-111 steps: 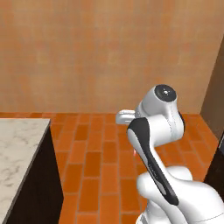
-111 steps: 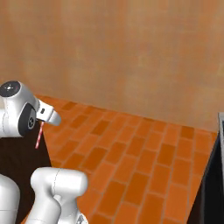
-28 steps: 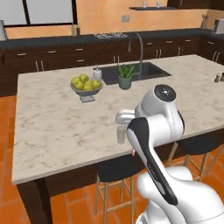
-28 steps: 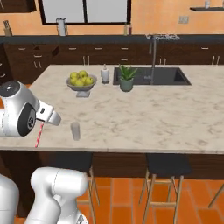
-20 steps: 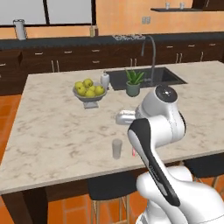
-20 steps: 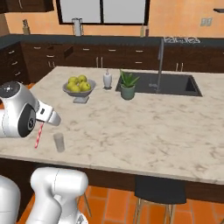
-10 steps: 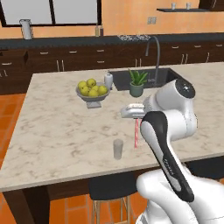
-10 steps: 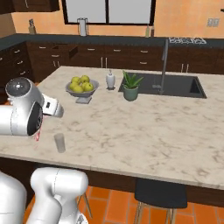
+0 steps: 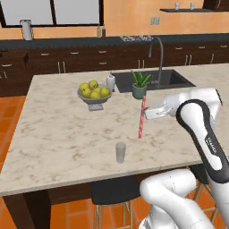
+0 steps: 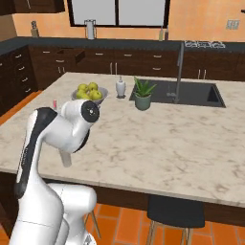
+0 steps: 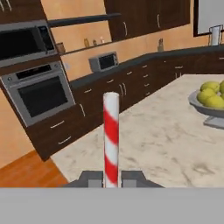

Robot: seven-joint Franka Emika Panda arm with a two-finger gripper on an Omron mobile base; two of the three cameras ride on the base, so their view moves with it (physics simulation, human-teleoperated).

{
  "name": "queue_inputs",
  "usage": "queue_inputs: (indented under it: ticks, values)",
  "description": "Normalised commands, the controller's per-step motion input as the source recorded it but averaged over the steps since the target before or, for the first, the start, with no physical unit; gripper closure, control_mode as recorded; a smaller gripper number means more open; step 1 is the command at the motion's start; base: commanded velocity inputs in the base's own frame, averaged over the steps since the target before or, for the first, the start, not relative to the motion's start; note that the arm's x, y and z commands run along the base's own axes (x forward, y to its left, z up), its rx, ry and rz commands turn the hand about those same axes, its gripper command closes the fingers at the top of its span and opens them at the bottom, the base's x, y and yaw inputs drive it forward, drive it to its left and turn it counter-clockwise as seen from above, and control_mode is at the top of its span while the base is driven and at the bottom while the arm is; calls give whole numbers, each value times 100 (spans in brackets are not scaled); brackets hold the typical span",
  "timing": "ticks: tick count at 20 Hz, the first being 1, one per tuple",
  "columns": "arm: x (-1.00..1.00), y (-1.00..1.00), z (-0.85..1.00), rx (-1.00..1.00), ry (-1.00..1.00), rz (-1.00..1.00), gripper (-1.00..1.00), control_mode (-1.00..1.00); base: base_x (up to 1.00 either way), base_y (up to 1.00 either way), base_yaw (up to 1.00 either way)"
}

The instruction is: Take a straw from the drawer in front and place it inside the glass cup on the dining counter.

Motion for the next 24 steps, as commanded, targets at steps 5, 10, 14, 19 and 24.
queue_inputs:
  ticks: [5, 10, 14, 19, 24]
  values:
    - [18, 19, 0, 14, -24, 54, 100, -100, 0, 0, 0]
    - [11, 11, 0, 6, -4, 34, 100, -100, 0, 0, 0]
    - [21, -2, 0, 0, 0, 18, 100, -100, 0, 0, 0]
    - [20, -1, -12, -7, 0, 8, 100, -100, 0, 0, 0]
    - [4, 0, -44, -7, 0, 4, 100, -100, 0, 0, 0]
